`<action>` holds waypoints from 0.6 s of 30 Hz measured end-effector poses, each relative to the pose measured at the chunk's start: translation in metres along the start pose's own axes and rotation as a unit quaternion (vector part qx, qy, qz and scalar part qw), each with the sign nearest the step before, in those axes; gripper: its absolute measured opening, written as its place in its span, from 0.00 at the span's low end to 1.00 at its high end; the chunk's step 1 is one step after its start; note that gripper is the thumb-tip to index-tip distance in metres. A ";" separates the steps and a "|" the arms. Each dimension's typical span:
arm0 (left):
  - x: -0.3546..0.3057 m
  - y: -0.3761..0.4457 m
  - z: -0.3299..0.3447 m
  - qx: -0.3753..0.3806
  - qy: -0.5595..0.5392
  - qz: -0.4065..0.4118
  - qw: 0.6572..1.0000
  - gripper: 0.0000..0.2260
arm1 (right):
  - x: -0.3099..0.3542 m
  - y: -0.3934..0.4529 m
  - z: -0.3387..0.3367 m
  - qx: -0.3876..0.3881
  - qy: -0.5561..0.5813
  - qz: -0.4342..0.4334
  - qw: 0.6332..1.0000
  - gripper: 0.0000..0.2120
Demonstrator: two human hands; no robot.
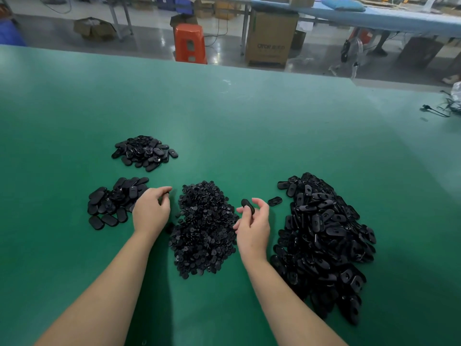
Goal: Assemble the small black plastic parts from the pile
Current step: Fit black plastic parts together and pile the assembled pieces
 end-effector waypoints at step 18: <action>-0.120 -0.021 0.047 0.130 -0.288 -0.003 0.949 0.05 | -0.001 0.001 0.003 0.012 0.007 0.018 1.000 0.09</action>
Point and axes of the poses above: each hand's wrist, its own y-axis towards the middle knuckle, its own z-axis out of the palm, x = y × z, the point moved 7 cm from there along y, towards the middle knuckle, and after that the axes turned 4 degrees about z, right-handed, at the moved point
